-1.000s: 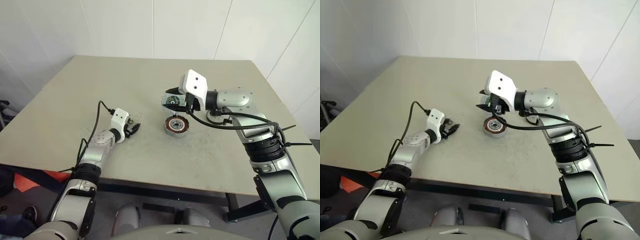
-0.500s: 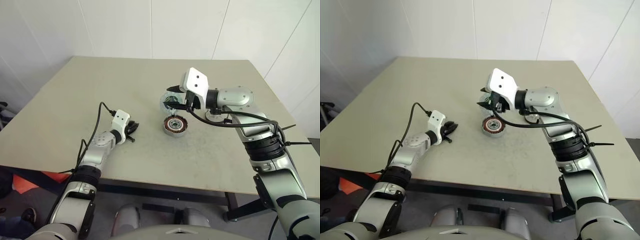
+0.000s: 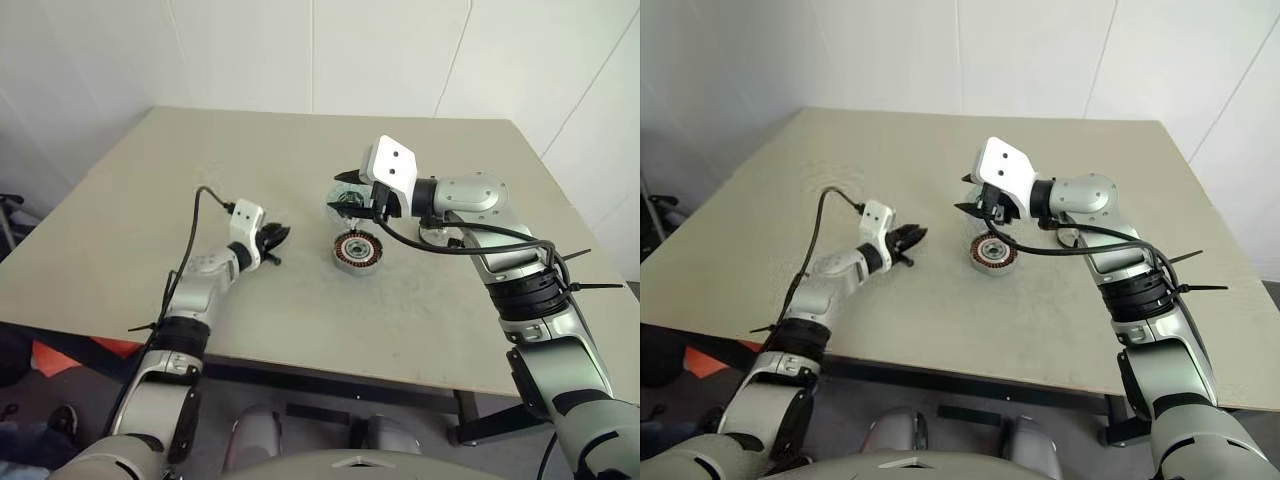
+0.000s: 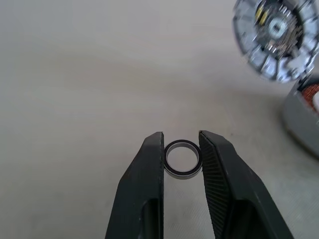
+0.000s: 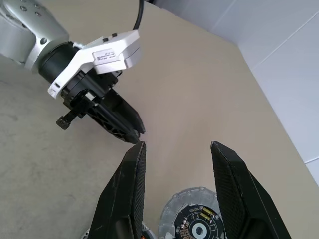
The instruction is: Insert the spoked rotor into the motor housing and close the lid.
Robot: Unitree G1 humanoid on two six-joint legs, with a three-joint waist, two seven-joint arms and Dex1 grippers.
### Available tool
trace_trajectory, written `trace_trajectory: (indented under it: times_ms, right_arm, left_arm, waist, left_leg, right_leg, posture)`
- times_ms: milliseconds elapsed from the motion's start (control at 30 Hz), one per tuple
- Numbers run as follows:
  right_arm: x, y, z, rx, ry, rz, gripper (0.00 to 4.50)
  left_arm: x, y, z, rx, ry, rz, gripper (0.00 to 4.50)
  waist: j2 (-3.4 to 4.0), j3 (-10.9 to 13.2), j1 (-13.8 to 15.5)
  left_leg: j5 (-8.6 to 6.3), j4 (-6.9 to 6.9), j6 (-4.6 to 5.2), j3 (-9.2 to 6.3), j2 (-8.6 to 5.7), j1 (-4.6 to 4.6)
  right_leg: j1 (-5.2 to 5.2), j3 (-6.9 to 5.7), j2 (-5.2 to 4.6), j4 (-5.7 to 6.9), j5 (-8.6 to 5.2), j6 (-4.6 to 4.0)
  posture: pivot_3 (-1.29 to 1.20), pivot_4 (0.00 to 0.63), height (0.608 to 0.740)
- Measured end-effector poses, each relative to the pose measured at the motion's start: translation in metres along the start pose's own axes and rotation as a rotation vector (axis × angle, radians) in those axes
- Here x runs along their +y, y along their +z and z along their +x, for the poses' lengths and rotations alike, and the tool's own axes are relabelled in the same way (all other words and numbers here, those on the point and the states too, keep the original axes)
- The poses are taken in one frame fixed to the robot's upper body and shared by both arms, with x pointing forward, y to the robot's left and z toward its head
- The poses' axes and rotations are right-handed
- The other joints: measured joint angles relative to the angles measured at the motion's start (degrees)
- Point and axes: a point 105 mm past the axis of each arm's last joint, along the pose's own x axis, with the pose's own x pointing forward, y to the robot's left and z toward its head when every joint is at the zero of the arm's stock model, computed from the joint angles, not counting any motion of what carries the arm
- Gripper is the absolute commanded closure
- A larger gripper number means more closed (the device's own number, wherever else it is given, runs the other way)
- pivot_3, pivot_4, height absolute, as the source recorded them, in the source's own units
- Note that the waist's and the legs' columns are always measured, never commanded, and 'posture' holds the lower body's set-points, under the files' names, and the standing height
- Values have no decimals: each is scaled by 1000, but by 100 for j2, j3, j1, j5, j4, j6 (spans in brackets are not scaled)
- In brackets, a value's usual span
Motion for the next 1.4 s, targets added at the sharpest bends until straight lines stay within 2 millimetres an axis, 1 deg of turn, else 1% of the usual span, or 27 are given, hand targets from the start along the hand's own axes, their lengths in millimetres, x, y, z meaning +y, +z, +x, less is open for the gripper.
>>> trace_trajectory:
  times_ms: [67,100,133,200,267,333,467,500,533,600,667,800,933,1067,1200,1400]
  right_arm:
    - [-1,-2,0,9,-11,-6,2180]
    - [-2,-3,-1,16,-17,-10,2180]
    - [-4,-6,-3,29,-28,-13,2180]
    - [-8,-11,-5,50,-56,-12,2180]
    - [-11,-13,-5,61,-81,-14,2180]
    - [-15,-14,-7,70,-113,-16,2180]
    - [-20,-17,-12,85,-158,-9,2180]
    - [-20,-19,-14,90,-168,-4,2180]
    - [-20,-19,-16,92,-174,-1,2180]
    - [-19,-21,-18,98,-187,5,2180]
    - [-19,-21,-19,101,-198,9,2180]
    - [-17,-19,-20,99,-206,3,2180]
    - [-17,-22,-21,108,-217,15,2180]
    - [-18,-20,-21,105,-228,12,2180]
    - [-18,-18,-21,99,-234,6,2180]
    - [-14,-20,-21,102,-228,17,2180]
  left_arm:
    - [-11,21,8,-47,-71,9,3777]
    - [-16,28,11,-60,-100,11,3777]
    - [-22,33,18,-59,-136,12,3777]
    - [-38,40,30,-39,-225,31,3777]
    - [-51,40,38,-9,-295,59,3777]
    - [-61,32,44,44,-352,96,3777]
    - [-75,5,51,143,-426,115,3777]
    - [-79,-1,53,159,-443,114,3777]
    - [-81,-3,54,166,-454,114,3777]
    - [-85,-4,57,171,-475,121,3777]
    - [-89,0,61,161,-489,137,3777]
    - [-95,3,67,162,-502,175,3777]
    - [-93,-7,67,202,-506,188,3777]
    - [-93,-17,66,238,-511,212,3777]
    - [-95,-19,67,244,-519,220,3777]
    - [-101,-27,68,262,-534,217,3777]
  waist:
    - [0,0,18]
    - [0,0,22]
    - [-1,1,38]
    - [-1,1,60]
    - [-1,1,61]
    - [-1,1,56]
    - [-1,1,69]
    - [-1,1,80]
    - [-1,1,83]
    - [-1,1,89]
    - [-1,1,95]
    - [-1,1,96]
    - [-1,1,100]
    - [-1,1,115]
    - [-1,1,127]
    - [-1,1,135]
  left_leg:
    - [-1,0,2,2,0,2]
    - [-1,-1,1,2,0,3]
    - [-1,-1,1,2,0,2]
    - [0,-1,0,2,-3,3]
    - [0,-2,1,2,-5,3]
    - [0,-7,1,2,-5,4]
    - [0,-17,1,1,-5,0]
    - [0,-17,3,1,-7,-3]
    - [0,-17,3,1,-7,-5]
    - [0,-17,5,1,-8,-8]
    - [-1,-17,7,1,-11,-9]
    - [-5,-18,14,2,-11,-7]
    - [-5,-18,14,2,-12,-7]
    - [-6,-18,19,2,-13,-9]
    - [-6,-18,23,2,-12,-11]
    - [-5,-18,27,2,-12,-11]
  right_leg:
    - [0,1,0,-1,0,0]
    - [0,1,0,-1,0,0]
    - [0,0,1,-2,-1,2]
    - [0,1,0,-3,-20,36]
    - [1,2,-1,-4,-22,38]
    - [1,2,0,-6,-22,40]
    - [-1,0,1,-18,-22,39]
    - [-1,0,0,-21,-6,13]
    - [-1,-1,0,-23,-3,10]
    - [-1,-2,-2,-27,-2,10]
    - [-1,-2,-6,-28,-1,10]
    - [1,-3,-6,-29,-2,11]
    - [1,-4,-7,-30,-2,12]
    - [1,-4,-7,-35,0,14]
    - [1,-5,-8,-38,0,13]
    - [2,-5,-9,-39,1,14]
  posture:
    - [0,0,740]
    - [0,0,740]
    - [0,0,740]
    - [0,0,740]
    - [0,0,740]
    - [0,0,740]
    - [0,0,740]
    - [0,0,740]
    - [0,0,740]
    - [0,0,740]
    - [0,0,740]
    - [0,0,740]
    - [0,0,740]
    - [0,0,740]
    - [0,0,740]
    - [0,0,740]
